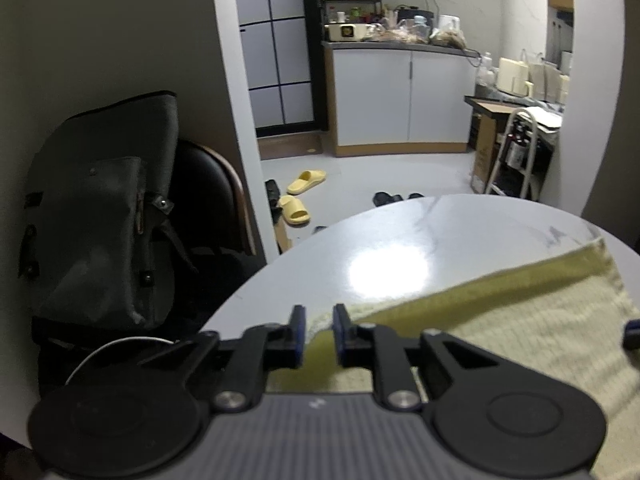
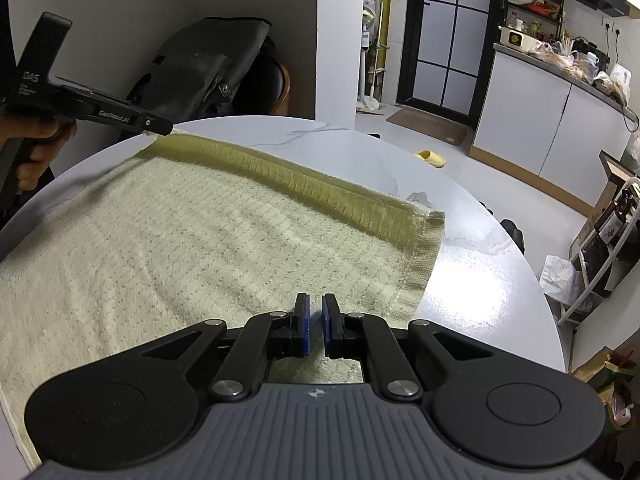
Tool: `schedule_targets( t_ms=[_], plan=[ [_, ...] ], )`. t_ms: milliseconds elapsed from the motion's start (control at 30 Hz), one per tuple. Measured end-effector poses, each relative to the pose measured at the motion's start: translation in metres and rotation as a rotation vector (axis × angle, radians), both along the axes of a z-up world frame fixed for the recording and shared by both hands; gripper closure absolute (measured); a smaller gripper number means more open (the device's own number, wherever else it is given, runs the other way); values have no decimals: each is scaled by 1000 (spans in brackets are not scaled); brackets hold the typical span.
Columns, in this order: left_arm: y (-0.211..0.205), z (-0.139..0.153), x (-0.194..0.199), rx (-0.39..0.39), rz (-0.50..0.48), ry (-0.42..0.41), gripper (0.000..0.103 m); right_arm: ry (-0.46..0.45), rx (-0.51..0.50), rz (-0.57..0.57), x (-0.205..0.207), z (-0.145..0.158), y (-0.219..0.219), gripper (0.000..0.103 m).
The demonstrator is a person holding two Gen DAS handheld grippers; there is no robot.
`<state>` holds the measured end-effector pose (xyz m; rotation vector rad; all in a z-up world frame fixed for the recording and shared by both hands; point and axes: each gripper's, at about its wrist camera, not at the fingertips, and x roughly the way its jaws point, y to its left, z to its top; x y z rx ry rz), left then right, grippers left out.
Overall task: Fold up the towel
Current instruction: 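Lower the towel flat onto the table with both grippers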
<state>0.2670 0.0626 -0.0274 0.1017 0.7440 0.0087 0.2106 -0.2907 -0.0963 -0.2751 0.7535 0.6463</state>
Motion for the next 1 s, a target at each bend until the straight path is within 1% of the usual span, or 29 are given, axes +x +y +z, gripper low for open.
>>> schedule_targets(
  t_ms=[33, 100, 167, 267, 333, 400, 500, 633, 700, 767, 833, 967, 1000],
  plan=[
    [0, 0, 0, 1, 4, -3, 79, 1, 1, 1, 1, 0, 0, 95],
    [1, 2, 0, 4, 12, -12, 74, 3, 4, 1, 1, 0, 0, 95],
    [2, 4, -1, 3, 18, -19, 73, 1, 2, 1, 0, 0, 0, 95],
    [5, 8, -4, -2, 29, -35, 66, -1, 0, -1, 0, 0, 0, 95],
    [6, 11, -6, 1, 31, -42, 59, -2, -2, -1, 0, 1, 1, 95],
    [6, 14, -8, 2, 34, -49, 57, -2, -3, -2, -1, 1, 1, 95],
    [4, 16, -12, 0, 12, -43, 57, -1, -4, -4, 0, 1, 1, 95],
    [-2, 10, -13, -4, -44, 5, 57, -2, -5, -4, -1, 1, 2, 95],
    [-7, 1, -9, 25, -58, 35, 57, -2, -5, -5, -1, 1, 1, 95],
    [-8, -5, -5, 42, -52, 50, 57, -3, -5, -4, -2, 1, 1, 95],
    [-6, -7, -3, 37, -45, 54, 57, -4, -5, -3, -2, 1, 1, 95],
    [0, -12, 7, 62, 10, 49, 57, -2, -5, 1, 0, 1, 1, 95],
    [2, -11, 9, 58, 21, 40, 57, -3, -5, 2, 0, 1, 1, 95]
  ],
)
